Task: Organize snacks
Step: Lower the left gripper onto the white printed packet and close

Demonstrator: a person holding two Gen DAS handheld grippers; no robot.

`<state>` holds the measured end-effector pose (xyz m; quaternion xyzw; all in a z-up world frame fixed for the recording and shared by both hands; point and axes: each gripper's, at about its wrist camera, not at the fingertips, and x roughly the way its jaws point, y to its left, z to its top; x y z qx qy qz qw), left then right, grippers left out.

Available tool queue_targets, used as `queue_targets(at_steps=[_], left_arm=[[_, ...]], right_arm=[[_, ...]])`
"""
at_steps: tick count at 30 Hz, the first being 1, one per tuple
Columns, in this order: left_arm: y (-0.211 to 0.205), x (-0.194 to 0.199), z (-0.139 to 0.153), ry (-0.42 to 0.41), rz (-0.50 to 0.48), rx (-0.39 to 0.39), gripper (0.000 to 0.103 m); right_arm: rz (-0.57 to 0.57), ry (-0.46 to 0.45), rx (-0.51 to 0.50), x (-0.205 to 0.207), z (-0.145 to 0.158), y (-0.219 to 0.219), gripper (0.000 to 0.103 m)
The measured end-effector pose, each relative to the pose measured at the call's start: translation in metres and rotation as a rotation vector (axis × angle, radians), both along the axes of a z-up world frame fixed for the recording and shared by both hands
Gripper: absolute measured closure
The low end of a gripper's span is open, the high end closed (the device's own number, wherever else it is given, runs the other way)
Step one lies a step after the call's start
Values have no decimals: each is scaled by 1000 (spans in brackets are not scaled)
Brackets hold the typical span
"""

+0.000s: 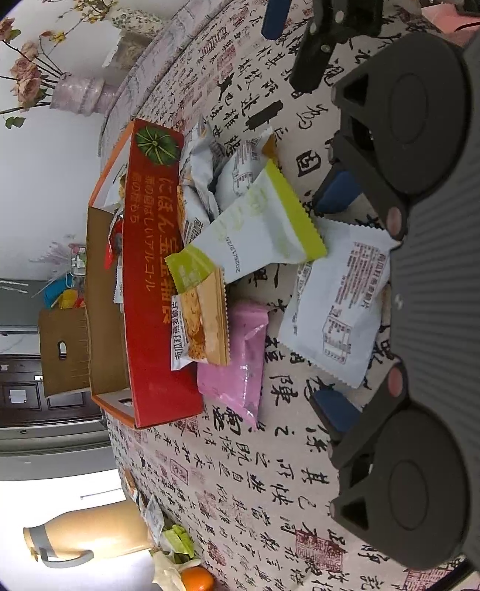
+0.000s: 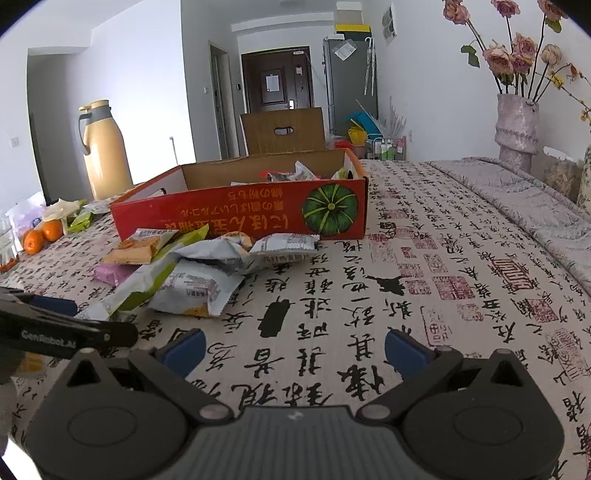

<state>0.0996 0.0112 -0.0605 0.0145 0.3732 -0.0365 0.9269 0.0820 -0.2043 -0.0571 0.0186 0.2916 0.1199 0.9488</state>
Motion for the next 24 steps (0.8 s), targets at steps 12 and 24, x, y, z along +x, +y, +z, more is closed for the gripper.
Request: queue_targets(at_steps=[12,24], left_arm=[[-4,-16,3,-52,-47,4,30],[6,-32,8,-69,-63,-16,74]], right_arm=[[-5,11,8,0,-3,-3,0],[-2,17,-11,-4,-4,1,0]])
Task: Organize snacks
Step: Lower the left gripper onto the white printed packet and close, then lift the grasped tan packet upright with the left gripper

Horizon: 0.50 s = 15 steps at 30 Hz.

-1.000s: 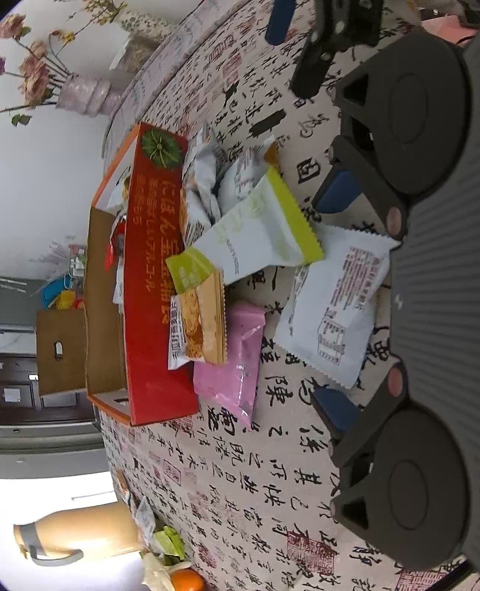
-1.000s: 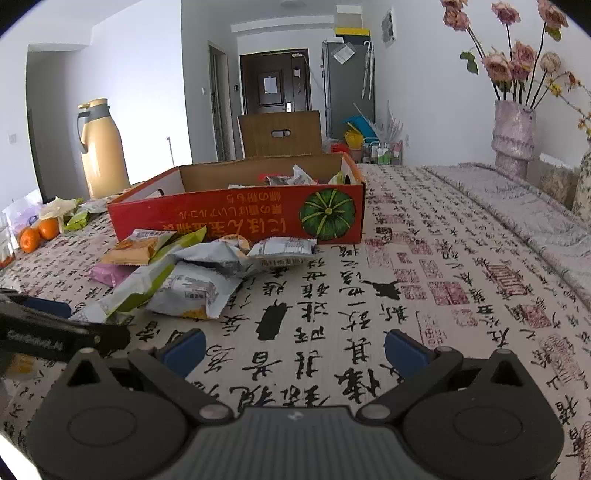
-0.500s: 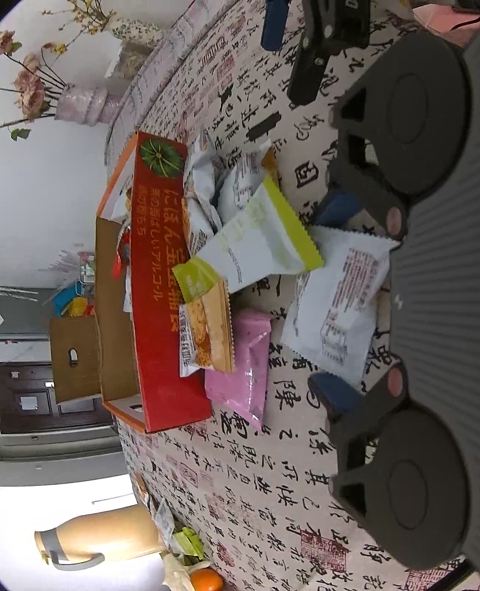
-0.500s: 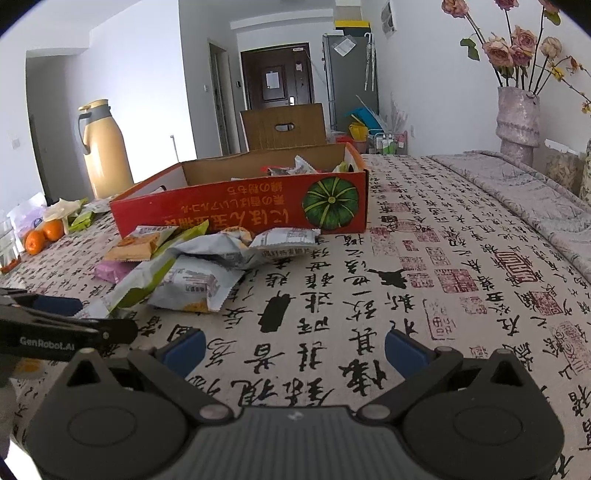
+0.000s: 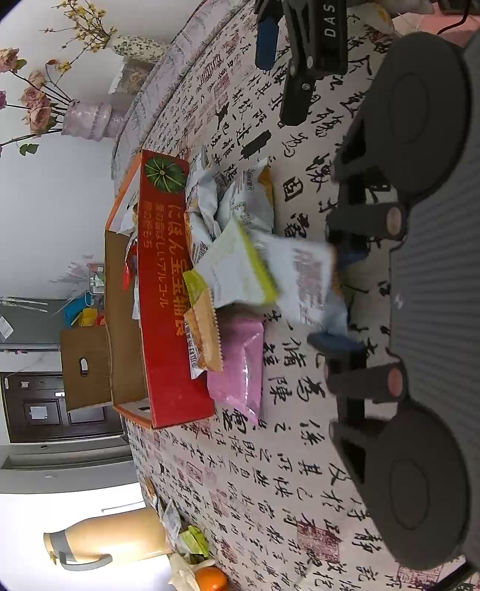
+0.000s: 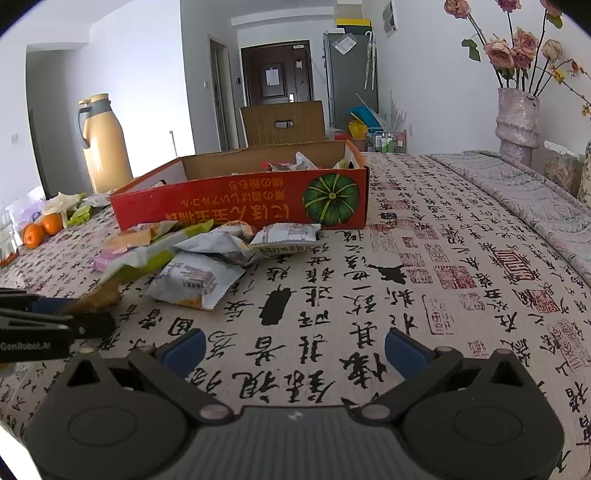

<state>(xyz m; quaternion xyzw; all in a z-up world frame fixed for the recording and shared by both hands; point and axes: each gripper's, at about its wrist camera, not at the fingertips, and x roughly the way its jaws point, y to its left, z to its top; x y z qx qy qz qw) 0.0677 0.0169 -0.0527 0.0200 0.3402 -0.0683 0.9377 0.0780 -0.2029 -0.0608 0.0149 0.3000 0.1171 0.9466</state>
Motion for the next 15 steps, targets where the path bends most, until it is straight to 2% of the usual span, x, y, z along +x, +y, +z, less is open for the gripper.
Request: queue_targets(at_steps=[1,15], left_arm=[[2,-2,1,-1,-1,-7,86],[15,-25,28,-102,5,-71,88]], right_arm=[[0,0,-2,0,0,0,0],[4,5,-23,-2,-1,8,0]])
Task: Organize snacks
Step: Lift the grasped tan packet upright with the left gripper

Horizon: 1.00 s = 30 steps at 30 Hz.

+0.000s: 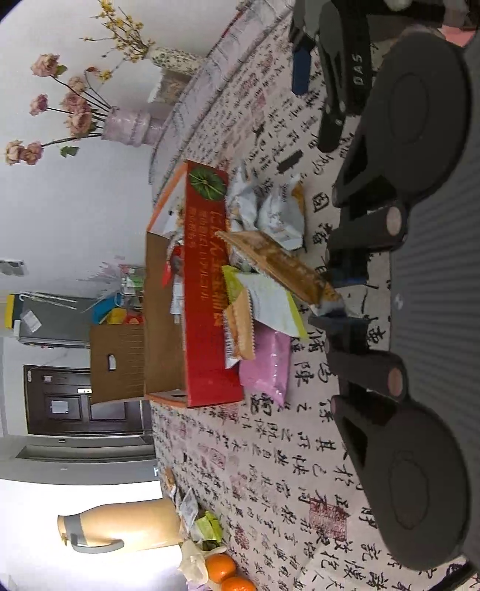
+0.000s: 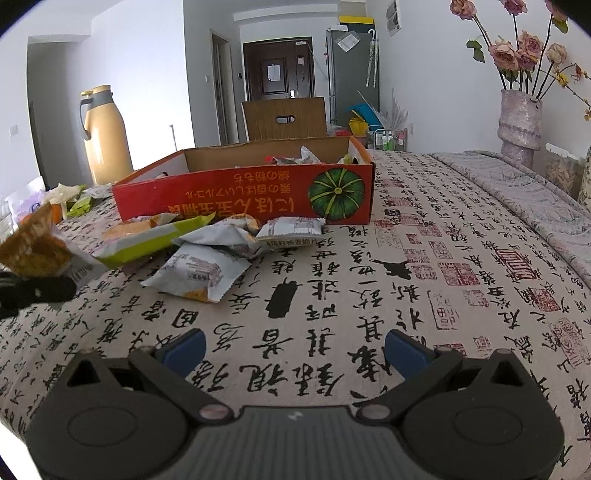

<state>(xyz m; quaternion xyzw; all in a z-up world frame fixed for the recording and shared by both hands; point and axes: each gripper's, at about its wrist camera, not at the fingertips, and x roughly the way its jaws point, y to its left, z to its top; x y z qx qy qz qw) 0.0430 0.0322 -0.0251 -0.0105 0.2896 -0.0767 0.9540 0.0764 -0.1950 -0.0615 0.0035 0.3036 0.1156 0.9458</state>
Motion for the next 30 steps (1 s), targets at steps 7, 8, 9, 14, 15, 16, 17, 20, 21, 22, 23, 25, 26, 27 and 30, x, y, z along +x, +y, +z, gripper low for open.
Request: queue_targets(at_steps=[7,8,9,14,15,16,17,20,21,22,23,25,26,27,30], left_arm=[[3,-5,18,-53,-2,-39,88],[4,-5,20,-58,-2,-42,88],[4,-4,21,-63,-2,-45,88],[7,2,18,-60,5,-51,89],[9,3,16,-54,6,-54,89],[10,5,14,-47,6,-56,89],[11,6,12,-39,10,-57,88],[14,11,4,-14,17,-63,88],[15,13,2,-8,16,-65,88],[15,14,0,-2,15,-68,88],[15,16,-2,5,16,-70,88],[15,18,-6,9,27,-74,89],[16,18,-5,5,31,-79,89],[17,17,-4,-1,34,-85,89],[21,13,3,-34,35,-87,89]], right_arm=[[22,-20,-5,3,8,11,0],[28,-24,-5,4,10,15,0],[34,-28,-5,5,12,18,0],[65,-45,-10,11,18,35,0],[70,-45,-11,11,18,37,0],[76,-44,-13,12,18,40,0],[81,-43,-16,12,18,43,0],[89,-34,-24,12,16,49,0],[89,-32,-26,12,15,49,0],[87,-30,-27,13,14,50,0],[84,-29,-28,13,14,50,0],[81,-32,-29,14,15,50,0],[81,-36,-29,13,15,50,0],[81,-40,-29,13,16,50,0],[85,-60,-23,11,23,53,0]])
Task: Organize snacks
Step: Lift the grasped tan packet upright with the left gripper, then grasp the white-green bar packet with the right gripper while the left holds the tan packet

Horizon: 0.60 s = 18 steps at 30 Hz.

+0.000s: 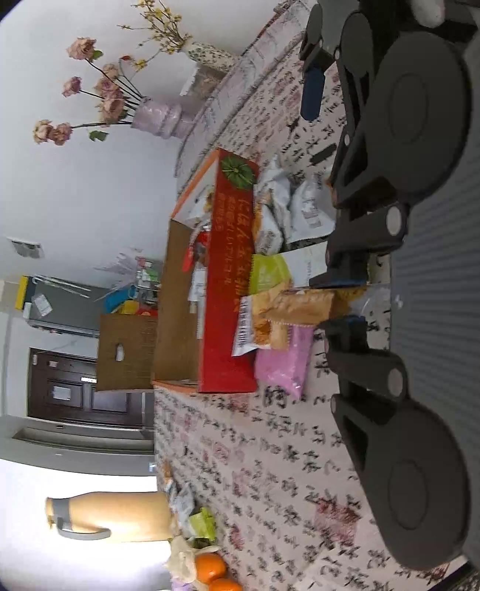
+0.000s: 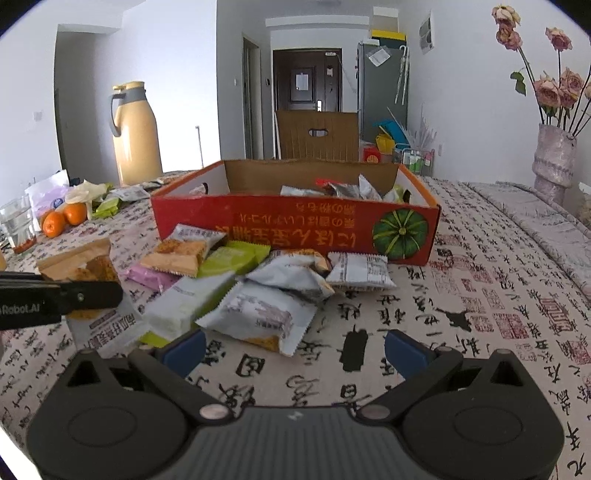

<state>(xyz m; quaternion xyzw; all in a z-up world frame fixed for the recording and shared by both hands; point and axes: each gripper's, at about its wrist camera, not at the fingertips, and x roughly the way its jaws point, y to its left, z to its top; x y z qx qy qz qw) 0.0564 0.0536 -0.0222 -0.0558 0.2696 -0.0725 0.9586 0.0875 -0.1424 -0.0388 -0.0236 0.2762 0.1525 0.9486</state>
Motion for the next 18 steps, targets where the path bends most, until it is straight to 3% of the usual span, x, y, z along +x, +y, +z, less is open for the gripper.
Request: queue_targets(at_steps=[4,6,10,14,18], left_arm=[[9,0,10,-31,17,-2,89],[15,2,15,-46,30,-2,89],[26,7,21,-71,49,-1,89],[37,14,24,-80,61,0,89],[43,20,22,-77,65,1,89]], right_arm=[[21,-47,3,-1,13,14,2],[36,-63,1,2,19,25,14],[65,-68,-15,12,26,52,26],[75,-25,-28,27,24,77,50],[41,37,-39,43,14,94,52]])
